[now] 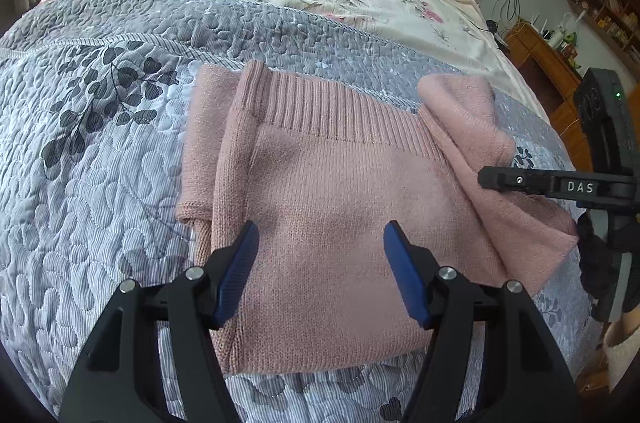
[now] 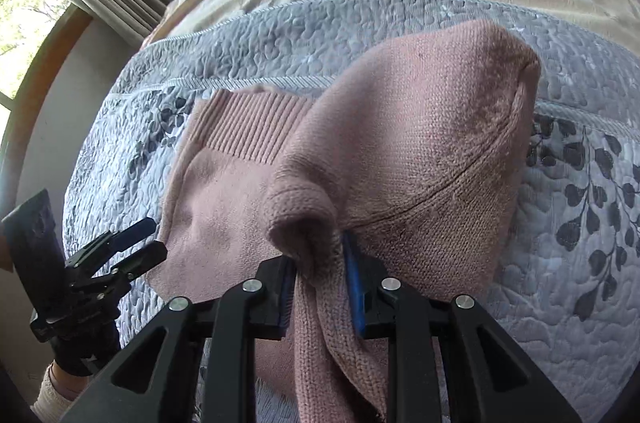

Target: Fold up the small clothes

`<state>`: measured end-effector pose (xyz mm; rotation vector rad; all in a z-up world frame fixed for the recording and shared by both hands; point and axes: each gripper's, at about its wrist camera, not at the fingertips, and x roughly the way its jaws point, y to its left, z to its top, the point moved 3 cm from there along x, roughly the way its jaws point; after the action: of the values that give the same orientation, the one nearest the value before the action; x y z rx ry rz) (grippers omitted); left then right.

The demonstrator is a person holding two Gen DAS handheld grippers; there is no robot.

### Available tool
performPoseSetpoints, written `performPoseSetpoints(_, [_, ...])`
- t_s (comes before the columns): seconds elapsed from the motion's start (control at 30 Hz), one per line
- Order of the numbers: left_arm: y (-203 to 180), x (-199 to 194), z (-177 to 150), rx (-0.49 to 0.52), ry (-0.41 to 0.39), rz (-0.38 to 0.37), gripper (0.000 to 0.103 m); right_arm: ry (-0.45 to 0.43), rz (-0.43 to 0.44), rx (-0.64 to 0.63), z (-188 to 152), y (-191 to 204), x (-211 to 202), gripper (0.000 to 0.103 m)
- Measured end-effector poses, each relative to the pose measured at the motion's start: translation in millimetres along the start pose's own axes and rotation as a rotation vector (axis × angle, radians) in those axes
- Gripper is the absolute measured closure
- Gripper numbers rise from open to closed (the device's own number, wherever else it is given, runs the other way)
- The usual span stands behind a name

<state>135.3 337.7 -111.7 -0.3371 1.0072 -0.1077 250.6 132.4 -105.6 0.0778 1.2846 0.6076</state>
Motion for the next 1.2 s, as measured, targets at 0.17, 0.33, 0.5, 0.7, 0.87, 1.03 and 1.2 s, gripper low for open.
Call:
performPoseSetpoints(0.17, [1.2,2.6,0.1,-0.047,0.014,-0.042,0.039,0.047,0.095,0.042,-7.0,-6.7,9.9,0.064])
performPoseSetpoints(0.33, [-16.1,5.9,7.6,-0.105,0.026,-0.161,0.039,0.074,0.193,0.043,-13.4,-3.5,-12.5,0.061])
performPoseSetpoints(0.5, [-47.4,26.3,19.3,-0.181,0.081,-0.296,0.038,-0.029,0.211,0.078,-16.3,-26.1,-61.2,0.06])
performPoseSetpoints(0.7, [-79.5,72.4,32.9,-0.258,0.176,-0.375,0.037,-0.055,0.171,0.18,-41.9,-83.0,-74.4,0.059])
performPoseSetpoints(0.87, [-97.5,104.2,37.9,-0.3,0.234,-0.42,0.037,-0.042,0.163,0.236,-69.2,-116.9,-63.0,0.059])
performPoseSetpoints(1.03, [-114.7,126.6,34.5,-0.307,0.267,-0.423,0.038,-0.041,0.177,0.267,-80.2,-130.0,-53.4,0.059])
performPoseSetpoints(1.2, [-124.0,131.5,37.4,-0.318,0.267,-0.432,0.062,-0.047,0.188,0.288,-88.2,-135.1,-50.7,0.059])
